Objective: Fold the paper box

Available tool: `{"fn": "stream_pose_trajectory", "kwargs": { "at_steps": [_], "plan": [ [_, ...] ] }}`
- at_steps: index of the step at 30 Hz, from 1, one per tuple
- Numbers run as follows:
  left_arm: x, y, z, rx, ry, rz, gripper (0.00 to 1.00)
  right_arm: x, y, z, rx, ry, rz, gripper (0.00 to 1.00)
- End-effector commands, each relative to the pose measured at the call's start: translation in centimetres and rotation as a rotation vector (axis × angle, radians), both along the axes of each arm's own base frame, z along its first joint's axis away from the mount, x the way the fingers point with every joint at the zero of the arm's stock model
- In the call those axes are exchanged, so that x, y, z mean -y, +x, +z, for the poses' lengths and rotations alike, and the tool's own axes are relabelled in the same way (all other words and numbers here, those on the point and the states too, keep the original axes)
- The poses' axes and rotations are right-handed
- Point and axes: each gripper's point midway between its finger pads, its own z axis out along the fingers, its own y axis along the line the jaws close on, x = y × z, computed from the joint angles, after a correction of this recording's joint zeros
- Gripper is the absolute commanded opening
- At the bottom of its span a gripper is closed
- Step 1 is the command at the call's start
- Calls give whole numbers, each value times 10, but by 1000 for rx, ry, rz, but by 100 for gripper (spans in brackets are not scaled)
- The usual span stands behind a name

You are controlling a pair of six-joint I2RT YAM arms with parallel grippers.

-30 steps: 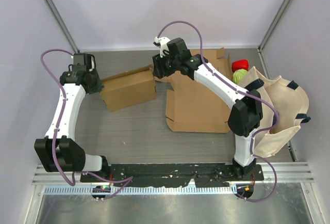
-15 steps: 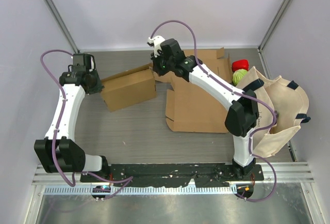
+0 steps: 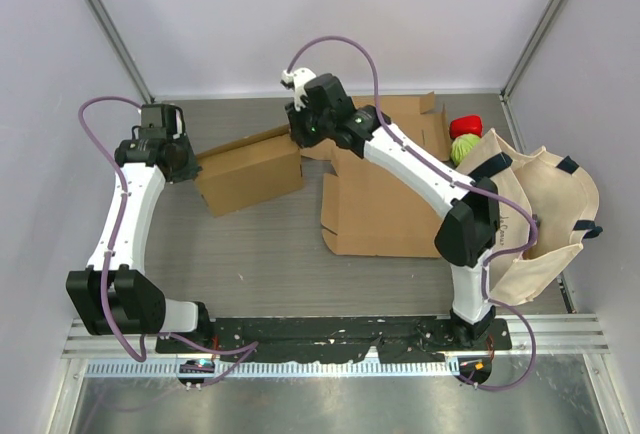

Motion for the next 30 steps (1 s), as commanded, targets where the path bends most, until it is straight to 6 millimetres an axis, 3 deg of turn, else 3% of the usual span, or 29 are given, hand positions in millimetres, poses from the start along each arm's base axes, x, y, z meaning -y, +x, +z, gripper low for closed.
{"fn": "stream_pose_trajectory", "kwargs": {
  "at_steps": [1,4,7,13,19,25,28,29,30],
  "plan": [
    [2,-4,5,7,-12,-2,0,33,9,3,148,-54,-8,32],
    [3,-5,5,3,-14,-5,0,45,24,-5,190,-54,-31,36],
    [2,-5,7,10,-9,-4,0,43,33,-7,213,-23,-2,42],
    [1,-5,10,13,-8,-1,0,28,44,-16,224,9,62,45],
    [3,-4,13,20,-14,-2,0,12,39,-15,216,52,131,45],
    [2,-4,19,32,-14,1,0,20,37,-19,229,46,100,47],
    [2,-3,21,35,-12,3,0,39,45,-11,240,16,-15,47],
    [2,-3,21,37,-10,1,0,42,40,1,248,32,-22,47],
    [2,-4,22,38,-11,3,0,43,35,-3,235,33,-10,47]
  ]
}}
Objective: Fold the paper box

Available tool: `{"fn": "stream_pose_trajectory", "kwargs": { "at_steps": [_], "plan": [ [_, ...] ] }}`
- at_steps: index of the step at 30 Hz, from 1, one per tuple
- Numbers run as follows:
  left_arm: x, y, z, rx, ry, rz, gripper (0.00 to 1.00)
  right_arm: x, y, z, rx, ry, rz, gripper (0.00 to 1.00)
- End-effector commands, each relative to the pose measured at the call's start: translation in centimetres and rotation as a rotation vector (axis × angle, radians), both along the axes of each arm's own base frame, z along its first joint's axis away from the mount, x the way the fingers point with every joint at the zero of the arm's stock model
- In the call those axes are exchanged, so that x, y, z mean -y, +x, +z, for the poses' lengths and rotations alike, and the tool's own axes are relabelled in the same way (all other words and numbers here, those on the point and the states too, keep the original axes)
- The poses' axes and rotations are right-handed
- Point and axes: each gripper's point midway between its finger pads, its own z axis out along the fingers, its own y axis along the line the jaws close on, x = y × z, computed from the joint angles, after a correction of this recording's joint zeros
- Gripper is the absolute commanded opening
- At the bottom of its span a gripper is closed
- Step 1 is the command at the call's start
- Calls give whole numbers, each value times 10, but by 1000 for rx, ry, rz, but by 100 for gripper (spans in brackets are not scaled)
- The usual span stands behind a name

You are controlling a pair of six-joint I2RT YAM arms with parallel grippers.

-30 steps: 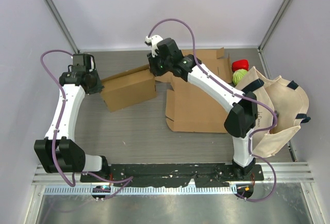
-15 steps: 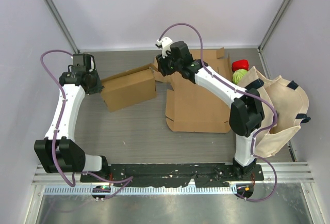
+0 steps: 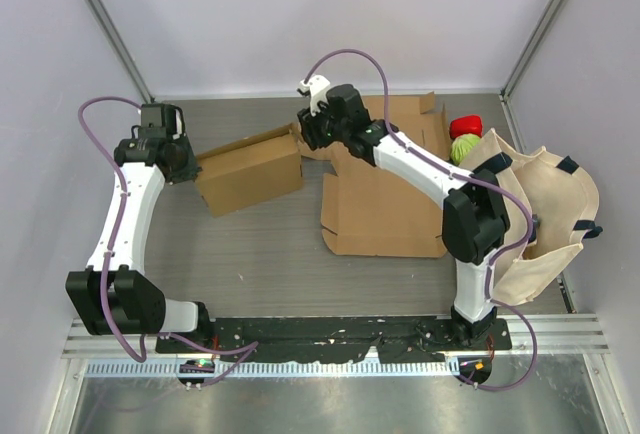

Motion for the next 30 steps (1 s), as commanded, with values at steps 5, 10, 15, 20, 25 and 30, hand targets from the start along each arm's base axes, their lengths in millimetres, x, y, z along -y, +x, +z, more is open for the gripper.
{"fn": "stream_pose_trajectory", "kwargs": {
  "at_steps": [5,10,15,20,25,30],
  "plan": [
    [2,1,25,59,-13,5,0,13,-26,56,88,110,-4,49],
    [2,-1,23,46,-15,4,0,11,-33,64,105,125,28,49],
    [2,-1,26,48,-9,2,0,0,-30,60,100,151,59,50],
    [3,-1,23,38,-14,-1,0,-12,-19,49,79,148,68,49],
    [3,-2,25,45,-13,-6,0,-15,-14,43,82,143,60,43],
    [4,-2,24,40,-19,-9,0,-22,-12,41,74,148,64,34]
  ]
}}
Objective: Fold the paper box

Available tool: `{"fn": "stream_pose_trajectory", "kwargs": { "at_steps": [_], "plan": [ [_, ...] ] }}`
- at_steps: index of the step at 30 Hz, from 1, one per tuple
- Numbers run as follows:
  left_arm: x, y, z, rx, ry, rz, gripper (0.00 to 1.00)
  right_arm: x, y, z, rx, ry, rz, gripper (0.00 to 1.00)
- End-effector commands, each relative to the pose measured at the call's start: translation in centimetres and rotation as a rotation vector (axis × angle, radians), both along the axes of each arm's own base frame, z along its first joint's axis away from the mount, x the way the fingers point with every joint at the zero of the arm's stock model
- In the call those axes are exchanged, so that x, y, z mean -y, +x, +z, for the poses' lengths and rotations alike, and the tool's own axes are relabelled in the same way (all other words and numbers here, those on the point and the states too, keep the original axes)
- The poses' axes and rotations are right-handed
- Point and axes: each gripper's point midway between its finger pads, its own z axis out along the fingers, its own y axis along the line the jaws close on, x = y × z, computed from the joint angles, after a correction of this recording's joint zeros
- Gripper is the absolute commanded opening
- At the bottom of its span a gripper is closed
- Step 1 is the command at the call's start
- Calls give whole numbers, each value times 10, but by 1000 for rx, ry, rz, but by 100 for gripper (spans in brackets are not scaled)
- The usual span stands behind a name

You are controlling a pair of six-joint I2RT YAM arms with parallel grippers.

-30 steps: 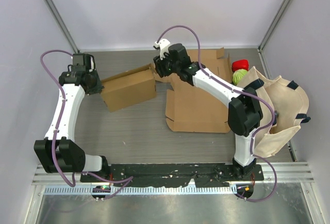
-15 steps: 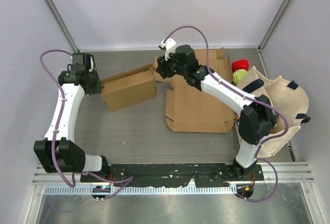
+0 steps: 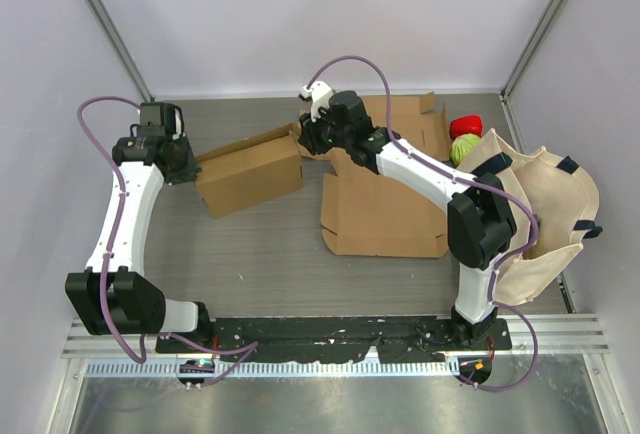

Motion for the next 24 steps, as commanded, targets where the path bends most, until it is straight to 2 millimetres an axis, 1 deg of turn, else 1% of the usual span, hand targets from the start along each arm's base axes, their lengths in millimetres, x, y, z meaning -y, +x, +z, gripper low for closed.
{"fn": "stream_pose_trajectory", "kwargs": {
  "at_steps": [1,2,3,4,5,6,7,8,12,15,16,17,20,22,24],
  "plan": [
    [3,5,20,62,-14,-5,0,-17,7,42,79,82,17,31],
    [3,5,20,62,-15,-5,0,-19,5,45,73,96,25,27],
    [3,4,19,61,-16,-4,0,-20,5,49,74,105,24,20],
    [3,5,20,65,-16,-4,0,-21,3,53,69,108,22,17],
    [3,5,19,62,-17,-6,0,-22,1,56,63,110,20,10],
    [4,5,20,64,-18,-7,0,-23,-1,57,48,115,20,7],
    [3,5,20,62,-18,-5,0,-23,-2,62,23,117,13,3],
    [4,4,19,62,-17,-8,0,-24,-3,61,-3,111,11,1],
    [4,5,19,64,-19,-8,0,-28,-12,61,-128,141,-5,1],
    [5,4,18,59,-26,-10,0,-32,-14,58,-209,144,-14,1],
    [5,4,18,61,-28,-11,0,-34,-19,61,-259,162,-22,1],
    [6,4,19,63,-31,-13,0,-38,-20,55,-295,165,-19,1],
    [7,4,20,66,-33,-12,0,-44,-29,52,-396,213,-37,1],
    [6,4,20,66,-34,-12,0,-45,-32,50,-426,225,-45,1],
    [7,5,20,68,-38,-13,0,-43,-30,42,-431,209,-77,1]
  ]
}}
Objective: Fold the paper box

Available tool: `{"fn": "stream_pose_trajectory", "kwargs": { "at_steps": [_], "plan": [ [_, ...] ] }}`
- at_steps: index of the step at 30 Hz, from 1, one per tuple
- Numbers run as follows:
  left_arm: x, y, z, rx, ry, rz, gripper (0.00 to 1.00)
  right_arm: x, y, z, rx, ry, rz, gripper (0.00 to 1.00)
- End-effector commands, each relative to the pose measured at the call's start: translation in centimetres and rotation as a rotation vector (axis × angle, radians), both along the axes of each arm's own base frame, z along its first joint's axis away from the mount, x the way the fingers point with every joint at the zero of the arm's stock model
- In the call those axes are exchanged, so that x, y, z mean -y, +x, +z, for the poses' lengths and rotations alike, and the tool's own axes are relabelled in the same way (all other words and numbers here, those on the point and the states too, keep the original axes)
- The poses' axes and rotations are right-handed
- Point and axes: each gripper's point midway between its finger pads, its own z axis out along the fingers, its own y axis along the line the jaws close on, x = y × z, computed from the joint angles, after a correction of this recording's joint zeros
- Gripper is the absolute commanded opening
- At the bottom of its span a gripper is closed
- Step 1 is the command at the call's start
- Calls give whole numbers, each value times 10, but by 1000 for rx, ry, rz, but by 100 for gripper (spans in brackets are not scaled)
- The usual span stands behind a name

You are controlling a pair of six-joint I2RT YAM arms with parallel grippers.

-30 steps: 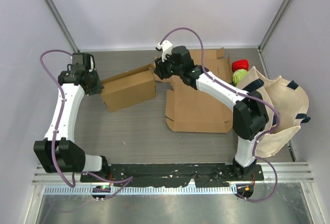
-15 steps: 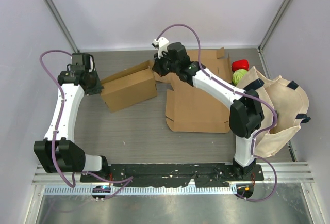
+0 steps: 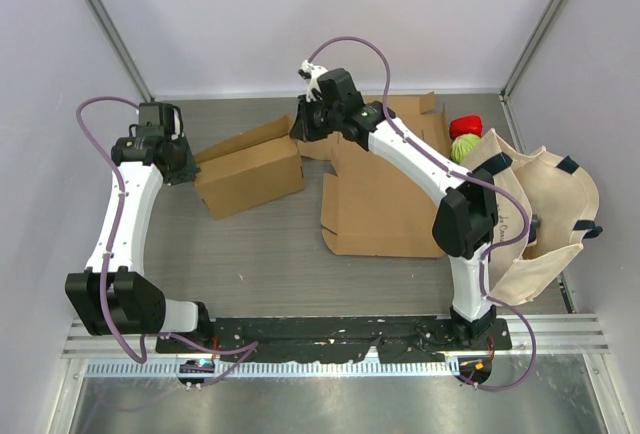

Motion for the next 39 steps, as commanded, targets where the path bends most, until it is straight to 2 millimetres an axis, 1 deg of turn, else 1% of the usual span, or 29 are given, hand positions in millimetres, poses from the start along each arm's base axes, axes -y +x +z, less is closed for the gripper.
{"fn": "stream_pose_trajectory", "kwargs": {
  "at_steps": [1,5,11,12,14,15,16,18,19,20,21,22,23,24,25,26,27,28,29,30,31,32,33,34,35,36,37,38,39],
  "plan": [
    [7,6,19,69,-33,-15,0,-12,-17,8,-78,57,12,1],
    [6,4,18,68,-28,-13,0,-2,-13,-4,-28,-4,-7,1],
    [7,3,14,62,-34,-13,0,-8,-18,-23,6,-33,-10,1],
    [7,3,13,60,-34,-11,0,-8,-16,-20,25,-29,-17,1],
    [6,1,11,59,-30,-10,0,-6,-17,-23,40,-37,-22,1],
    [6,0,10,57,-29,-8,0,-2,-14,-23,67,-56,-43,1],
    [6,0,8,54,-29,-7,0,1,-13,-26,93,-92,-46,1],
    [6,-4,6,52,-33,-1,0,2,-16,-26,141,-135,-48,1],
    [7,-3,6,64,-37,4,0,12,-12,-32,181,-200,-80,1],
    [6,-5,4,66,-37,7,0,11,-17,-29,209,-215,-74,1],
    [6,-8,-2,56,-41,14,0,11,-17,-28,234,-217,-80,1],
    [7,-8,0,81,-48,21,0,12,-21,-37,227,-227,-67,1],
    [8,-10,-1,88,-52,25,0,11,-25,-32,230,-205,-58,1],
    [9,-11,-10,87,-58,32,0,7,-27,-30,239,-179,-54,1],
    [10,-13,-8,112,-66,41,0,8,-32,-39,227,-185,-49,1],
    [10,-14,-10,124,-69,48,0,7,-35,-39,223,-165,-47,1],
    [9,-15,-18,126,-64,59,0,6,-35,-33,239,-140,-53,1],
    [8,-16,-20,135,-64,68,0,8,-38,-40,231,-143,-54,1],
    [7,-17,-20,143,-59,73,0,10,-38,-41,240,-140,-59,1],
    [6,-19,-24,132,-53,76,0,9,-36,-23,296,-96,-67,1],
    [4,-19,-26,128,-46,83,0,17,-42,-45,287,-126,-58,1],
    [4,-20,-27,123,-42,81,0,17,-41,-44,324,-105,-59,1],
    [3,-21,-31,116,-40,86,0,14,-38,-36,382,-58,-63,1],
    [3,-21,-31,115,-40,89,0,16,-41,-47,370,-69,-61,1],
    [4,-20,-32,113,-46,91,0,16,-41,-48,364,-65,-64,1],
    [4,-20,-34,106,-49,90,0,11,-42,-39,376,-14,-60,1],
    [5,-19,-35,103,-50,90,0,9,-49,-39,390,-4,-46,1],
    [4,-19,-35,100,-48,95,0,8,-50,-38,417,3,-54,1],
    [4,-18,-37,94,-48,95,0,10,-47,-37,449,5,-94,1]
  ]
}}
